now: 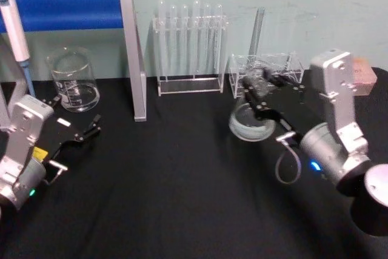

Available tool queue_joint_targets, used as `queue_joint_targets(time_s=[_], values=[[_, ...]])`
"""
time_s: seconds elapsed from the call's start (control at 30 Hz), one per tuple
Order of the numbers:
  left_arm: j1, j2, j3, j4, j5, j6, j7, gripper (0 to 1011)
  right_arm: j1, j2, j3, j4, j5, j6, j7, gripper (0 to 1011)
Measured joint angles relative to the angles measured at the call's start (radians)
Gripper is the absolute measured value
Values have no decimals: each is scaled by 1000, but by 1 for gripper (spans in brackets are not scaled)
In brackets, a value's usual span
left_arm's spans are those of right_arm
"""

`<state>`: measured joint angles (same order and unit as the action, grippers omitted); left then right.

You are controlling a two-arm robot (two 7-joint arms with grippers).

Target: Grasp the erlenmeyer flask with one hand, shake it three times, then place it back.

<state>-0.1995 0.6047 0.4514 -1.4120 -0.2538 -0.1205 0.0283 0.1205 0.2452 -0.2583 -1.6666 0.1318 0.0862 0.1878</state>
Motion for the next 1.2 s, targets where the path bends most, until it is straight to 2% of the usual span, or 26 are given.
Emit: queue_joint_targets(time_s=[0.2, 0.4, 0.63, 0.83, 0.97, 1.2], values=[[0, 0, 0, 0, 0, 0, 0, 1001, -63, -7, 82, -45, -19, 8, -70, 456], [0, 0, 0, 0, 0, 0, 0, 1001, -100, -21, 133, -69, -24, 10, -96, 456], [0, 0, 0, 0, 0, 0, 0, 1001, -102, -34, 144, -67, -25, 10, -76, 456], [0, 0, 0, 0, 0, 0, 0, 1001, -64, -40, 100, -32, -7, -4, 8, 456], [0, 0, 0, 0, 0, 0, 0, 1001, -20, -38, 31, 4, 22, -17, 95, 456], [0, 0, 0, 0, 0, 0, 0, 1001, 33, -33, -49, 47, 51, -26, 178, 457]])
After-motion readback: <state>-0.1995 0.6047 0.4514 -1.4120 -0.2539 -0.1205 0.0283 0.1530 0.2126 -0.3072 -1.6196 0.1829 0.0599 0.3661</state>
